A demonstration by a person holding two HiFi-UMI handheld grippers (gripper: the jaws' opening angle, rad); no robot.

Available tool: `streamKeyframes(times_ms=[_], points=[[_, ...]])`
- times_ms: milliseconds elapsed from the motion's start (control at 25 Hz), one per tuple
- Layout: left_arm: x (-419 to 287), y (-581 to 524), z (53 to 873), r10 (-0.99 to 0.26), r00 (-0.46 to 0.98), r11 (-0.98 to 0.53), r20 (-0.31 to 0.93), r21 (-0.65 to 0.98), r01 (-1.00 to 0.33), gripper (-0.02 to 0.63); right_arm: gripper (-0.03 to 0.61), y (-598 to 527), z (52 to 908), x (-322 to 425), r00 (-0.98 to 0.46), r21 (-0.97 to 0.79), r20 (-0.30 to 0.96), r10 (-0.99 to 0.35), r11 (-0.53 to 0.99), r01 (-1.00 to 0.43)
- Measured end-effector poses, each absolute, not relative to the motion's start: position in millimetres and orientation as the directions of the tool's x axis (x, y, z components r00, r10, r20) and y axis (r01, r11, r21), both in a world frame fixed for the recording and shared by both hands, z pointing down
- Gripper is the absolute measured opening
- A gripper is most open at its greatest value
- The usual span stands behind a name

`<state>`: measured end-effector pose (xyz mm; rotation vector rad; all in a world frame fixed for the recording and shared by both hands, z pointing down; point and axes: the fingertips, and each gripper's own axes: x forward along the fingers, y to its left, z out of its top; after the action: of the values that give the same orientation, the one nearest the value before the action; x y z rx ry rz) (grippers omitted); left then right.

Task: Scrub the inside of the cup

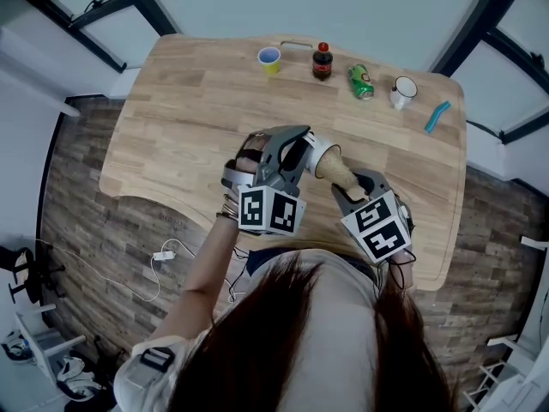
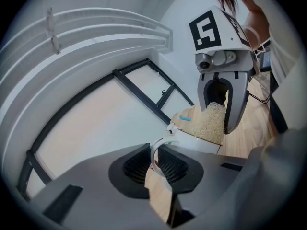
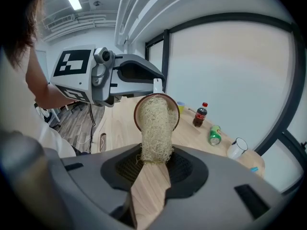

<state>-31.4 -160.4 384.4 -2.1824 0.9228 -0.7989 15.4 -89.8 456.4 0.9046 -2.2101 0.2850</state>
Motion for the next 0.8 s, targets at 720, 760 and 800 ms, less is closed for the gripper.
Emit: streamKeyframes(times_ms=[720, 760, 800], points=[[-9.3, -148.9, 388.3, -0.712, 0.644, -0.533, 0.281, -0.813, -0.234, 0.054, 0.145, -89.6, 466.2, 10.3, -0.572, -0.155, 0.695, -0.436, 0.686, -0.711], [-8.2, -148.4, 388.1, -0.71, 0.647, -0.53, 0.28, -0.817, -0.228, 0.054, 0.145, -89.8, 466.5, 10.2, -0.579, -0.17, 0.692, -0.432, 0.681, -0.712], [-7.2, -147.6, 387.8, -0.708, 0.649, -0.527, 0.279, -0.821, -0.222, 0.054, 0.146, -89.7, 466.5, 10.1, -0.586, -0.188, 0.689, -0.427, 0.675, -0.713]])
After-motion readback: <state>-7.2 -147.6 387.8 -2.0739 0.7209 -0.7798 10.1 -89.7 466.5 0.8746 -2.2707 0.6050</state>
